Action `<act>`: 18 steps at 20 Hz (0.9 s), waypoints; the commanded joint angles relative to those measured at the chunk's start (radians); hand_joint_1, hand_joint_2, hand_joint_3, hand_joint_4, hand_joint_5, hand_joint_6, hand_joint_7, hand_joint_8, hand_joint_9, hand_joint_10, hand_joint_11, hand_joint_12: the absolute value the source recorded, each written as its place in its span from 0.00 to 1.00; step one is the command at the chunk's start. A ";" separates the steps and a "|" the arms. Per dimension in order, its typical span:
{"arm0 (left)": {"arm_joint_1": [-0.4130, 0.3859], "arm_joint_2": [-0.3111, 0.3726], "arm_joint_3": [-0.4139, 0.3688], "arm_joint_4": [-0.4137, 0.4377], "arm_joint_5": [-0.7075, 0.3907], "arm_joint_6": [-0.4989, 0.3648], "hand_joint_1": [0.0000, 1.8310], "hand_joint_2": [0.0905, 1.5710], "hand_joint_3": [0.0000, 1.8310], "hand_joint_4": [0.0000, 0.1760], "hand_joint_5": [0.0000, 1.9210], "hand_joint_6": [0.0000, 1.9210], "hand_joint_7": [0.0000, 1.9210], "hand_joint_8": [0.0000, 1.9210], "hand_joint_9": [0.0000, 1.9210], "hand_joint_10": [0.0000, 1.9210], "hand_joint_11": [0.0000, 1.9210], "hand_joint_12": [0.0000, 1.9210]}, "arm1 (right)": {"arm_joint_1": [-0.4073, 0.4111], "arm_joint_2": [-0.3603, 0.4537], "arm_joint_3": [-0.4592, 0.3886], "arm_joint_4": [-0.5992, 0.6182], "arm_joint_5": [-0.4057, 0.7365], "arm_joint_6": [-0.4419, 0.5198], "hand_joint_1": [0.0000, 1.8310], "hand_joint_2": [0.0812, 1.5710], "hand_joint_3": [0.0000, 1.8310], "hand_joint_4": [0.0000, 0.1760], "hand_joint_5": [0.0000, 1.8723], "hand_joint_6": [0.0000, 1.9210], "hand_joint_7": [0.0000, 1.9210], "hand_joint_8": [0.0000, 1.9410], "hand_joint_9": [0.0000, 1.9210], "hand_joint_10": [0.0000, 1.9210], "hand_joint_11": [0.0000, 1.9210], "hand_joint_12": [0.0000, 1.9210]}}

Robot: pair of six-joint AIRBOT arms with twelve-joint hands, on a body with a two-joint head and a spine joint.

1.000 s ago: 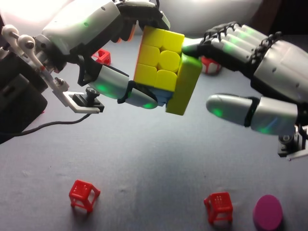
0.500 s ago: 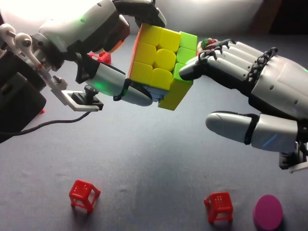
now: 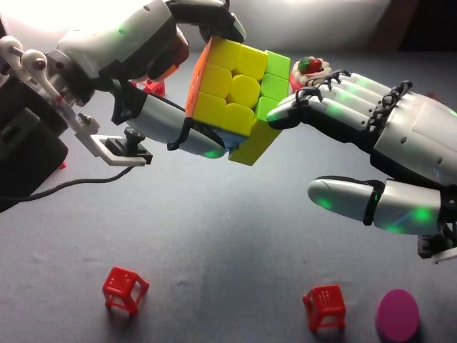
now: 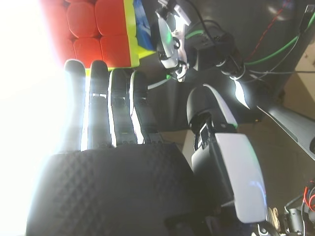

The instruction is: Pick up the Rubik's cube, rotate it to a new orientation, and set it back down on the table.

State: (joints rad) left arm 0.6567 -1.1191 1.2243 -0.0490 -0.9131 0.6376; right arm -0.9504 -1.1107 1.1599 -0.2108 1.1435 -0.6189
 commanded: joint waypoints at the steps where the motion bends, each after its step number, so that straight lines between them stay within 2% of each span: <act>1: -0.011 -0.002 0.005 -0.024 -0.163 -0.017 0.80 0.34 0.56 0.00 0.57 1.00 0.66 1.00 0.71 1.00 0.77 1.00 | 0.014 0.003 -0.006 0.012 0.122 0.006 0.01 0.88 0.00 0.00 0.00 0.42 0.01 0.37 0.00 0.64 0.00 0.91; 2: -0.011 -0.006 0.007 -0.024 -0.157 -0.017 0.77 0.34 0.72 0.00 0.53 1.00 0.51 0.97 0.63 1.00 0.70 1.00 | 0.018 0.017 -0.012 0.015 0.124 0.006 0.00 0.88 0.00 0.00 0.00 0.43 0.02 0.34 0.00 0.62 0.00 0.90; 3: -0.009 -0.011 0.011 -0.027 -0.151 -0.019 0.69 0.32 0.79 0.00 0.50 0.90 0.52 0.99 0.63 1.00 0.70 1.00 | 0.025 0.040 -0.027 0.026 0.127 0.006 0.00 0.88 0.00 0.00 0.01 0.43 0.05 0.32 0.00 0.65 0.00 0.91; 4: -0.008 -0.016 0.015 -0.028 -0.147 -0.024 0.65 0.35 0.78 0.04 0.50 0.93 0.46 1.00 0.53 1.00 0.62 1.00 | 0.030 0.058 -0.037 0.034 0.130 0.006 0.00 0.87 0.00 0.00 0.00 0.40 0.03 0.30 0.00 0.64 0.00 0.92; 5: -0.006 -0.022 0.020 -0.031 -0.141 -0.028 0.66 0.33 0.81 0.00 0.48 0.92 0.51 1.00 0.61 1.00 0.69 1.00 | 0.033 0.076 -0.047 0.041 0.130 0.006 0.02 0.88 0.00 0.00 0.00 0.30 0.01 0.25 0.00 0.60 0.00 0.90; 6: -0.005 -0.028 0.025 -0.033 -0.131 -0.032 0.74 0.31 0.81 0.00 0.51 0.98 0.51 0.98 0.65 1.00 0.72 1.00 | 0.035 0.091 -0.055 0.050 0.130 0.006 0.03 0.88 0.00 0.00 0.00 0.18 0.00 0.15 0.00 0.54 0.00 0.86; 7: -0.004 -0.036 0.032 -0.035 -0.120 -0.034 0.66 0.34 0.81 0.04 0.46 1.00 0.51 0.99 0.60 1.00 0.66 1.00 | 0.035 0.106 -0.062 0.063 0.132 0.006 0.06 0.87 0.00 0.00 0.02 0.20 0.01 0.10 0.00 0.48 0.00 0.83; 8: -0.002 -0.046 0.041 -0.040 -0.103 -0.038 0.74 0.32 0.80 0.08 0.51 1.00 0.50 0.98 0.63 1.00 0.68 1.00 | 0.035 0.120 -0.066 0.080 0.140 0.006 0.07 0.87 0.00 0.00 0.04 0.29 0.08 0.13 0.00 0.52 0.00 0.85; 9: -0.001 -0.055 0.051 -0.040 -0.087 -0.048 0.75 0.34 0.63 0.05 0.53 1.00 0.59 1.00 0.64 1.00 0.69 1.00 | 0.035 0.130 -0.068 0.093 0.151 0.006 0.07 0.87 0.00 0.00 0.05 0.32 0.11 0.15 0.00 0.56 0.00 0.84; 10: 0.001 -0.066 0.064 -0.041 -0.069 -0.060 0.76 0.36 0.59 0.02 0.55 1.00 0.64 1.00 0.69 1.00 0.73 1.00 | 0.035 0.138 -0.071 0.112 0.166 0.006 0.01 0.88 0.00 0.00 0.01 0.33 0.08 0.15 0.00 0.46 0.00 0.77; 11: 0.004 -0.077 0.075 -0.040 -0.052 -0.071 0.66 0.37 0.75 0.10 0.46 1.00 0.53 1.00 0.64 1.00 0.70 1.00 | 0.035 0.145 -0.076 0.123 0.172 0.006 0.00 0.87 0.00 0.00 0.00 0.37 0.09 0.15 0.00 0.42 0.00 0.72; 12: 0.004 -0.087 0.087 -0.039 -0.024 -0.076 0.64 0.41 0.70 0.00 0.43 0.92 0.46 1.00 0.56 1.00 0.62 1.00 | 0.035 0.149 -0.078 0.130 0.174 0.006 0.00 0.87 0.00 0.00 0.00 0.39 0.09 0.16 0.00 0.44 0.00 0.71; 13: 0.004 -0.093 0.094 -0.039 -0.004 -0.075 0.64 0.47 0.59 0.00 0.42 0.84 0.39 1.00 0.47 1.00 0.54 1.00 | 0.035 0.150 -0.077 0.134 0.175 0.006 0.00 0.88 0.00 0.00 0.00 0.39 0.09 0.16 0.00 0.46 0.00 0.71; 14: 0.003 -0.098 0.103 -0.038 0.023 -0.074 0.64 0.59 0.38 0.00 0.37 0.74 0.38 0.96 0.46 1.00 0.52 1.00 | 0.035 0.150 -0.075 0.135 0.175 0.006 0.00 0.88 0.00 0.00 0.00 0.42 0.09 0.20 0.00 0.51 0.00 0.77; 15: 0.003 -0.103 0.113 -0.037 0.047 -0.074 0.64 0.73 0.14 0.00 0.34 0.67 0.35 0.94 0.43 1.00 0.50 1.00 | 0.035 0.151 -0.074 0.137 0.175 0.006 0.00 0.88 0.00 0.00 0.00 0.42 0.07 0.21 0.00 0.48 0.00 0.74; 16: 0.004 -0.110 0.123 -0.040 0.073 -0.077 0.64 0.80 0.04 0.00 0.33 0.66 0.35 0.94 0.43 1.00 0.50 1.00 | 0.035 0.152 -0.073 0.139 0.176 0.006 0.00 0.88 0.00 0.00 0.00 0.42 0.07 0.22 0.00 0.47 0.00 0.73; 17: 0.006 -0.114 0.129 -0.043 0.081 -0.079 0.64 0.81 0.02 0.00 0.32 0.76 0.34 0.85 0.47 1.00 0.55 1.00 | 0.035 0.153 -0.073 0.140 0.176 0.006 0.00 0.89 0.00 0.00 0.00 0.45 0.06 0.23 0.00 0.48 0.00 0.74; 18: 0.009 -0.119 0.136 -0.043 0.091 -0.088 0.70 0.78 0.00 0.00 0.24 0.62 0.38 0.78 0.46 1.00 0.53 1.00 | 0.035 0.153 -0.073 0.141 0.176 0.006 0.00 0.89 0.00 0.00 0.00 0.46 0.06 0.23 0.00 0.47 0.00 0.74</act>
State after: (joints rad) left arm 0.6781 -1.2346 1.3613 -0.0853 -0.6785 0.5690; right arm -0.9268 -0.9588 1.0851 -0.0906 1.1961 -0.6186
